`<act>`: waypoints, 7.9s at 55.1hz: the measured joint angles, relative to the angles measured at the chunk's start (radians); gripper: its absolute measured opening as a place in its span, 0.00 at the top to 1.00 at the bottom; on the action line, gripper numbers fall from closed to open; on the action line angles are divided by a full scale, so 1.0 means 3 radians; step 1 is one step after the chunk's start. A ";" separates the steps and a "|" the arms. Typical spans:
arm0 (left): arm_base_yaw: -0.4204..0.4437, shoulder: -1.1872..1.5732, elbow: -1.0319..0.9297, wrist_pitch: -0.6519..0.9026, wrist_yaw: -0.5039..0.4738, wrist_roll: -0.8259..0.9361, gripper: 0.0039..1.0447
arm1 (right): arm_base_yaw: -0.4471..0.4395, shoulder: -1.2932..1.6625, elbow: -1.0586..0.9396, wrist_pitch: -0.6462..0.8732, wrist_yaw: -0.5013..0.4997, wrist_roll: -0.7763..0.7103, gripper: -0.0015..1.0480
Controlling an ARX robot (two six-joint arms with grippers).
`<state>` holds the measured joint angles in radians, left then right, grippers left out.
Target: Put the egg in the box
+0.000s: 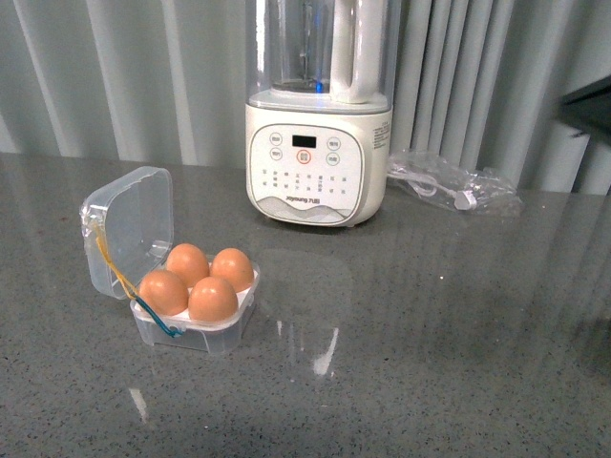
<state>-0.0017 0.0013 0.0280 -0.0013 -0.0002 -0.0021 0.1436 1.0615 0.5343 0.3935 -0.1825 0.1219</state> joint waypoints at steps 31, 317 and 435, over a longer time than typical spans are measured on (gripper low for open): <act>0.0000 0.0000 0.0000 0.0000 0.0000 0.0000 0.06 | -0.1353 -0.2213 -0.0498 -0.1226 -0.0230 -0.0370 0.53; -0.1158 0.4697 0.2312 0.1705 -0.0605 0.0178 0.06 | -0.0488 -0.3522 -0.1768 -0.1324 0.0605 -0.0406 0.07; 0.0001 0.0075 0.0001 0.0003 -0.0010 0.0001 0.97 | -0.0488 -0.3522 -0.1768 -0.1324 0.0605 -0.0406 0.07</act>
<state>-0.0013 0.0238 0.0284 -0.0006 -0.0032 -0.0017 -0.0029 0.0048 0.0040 -0.0036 -0.0010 0.0002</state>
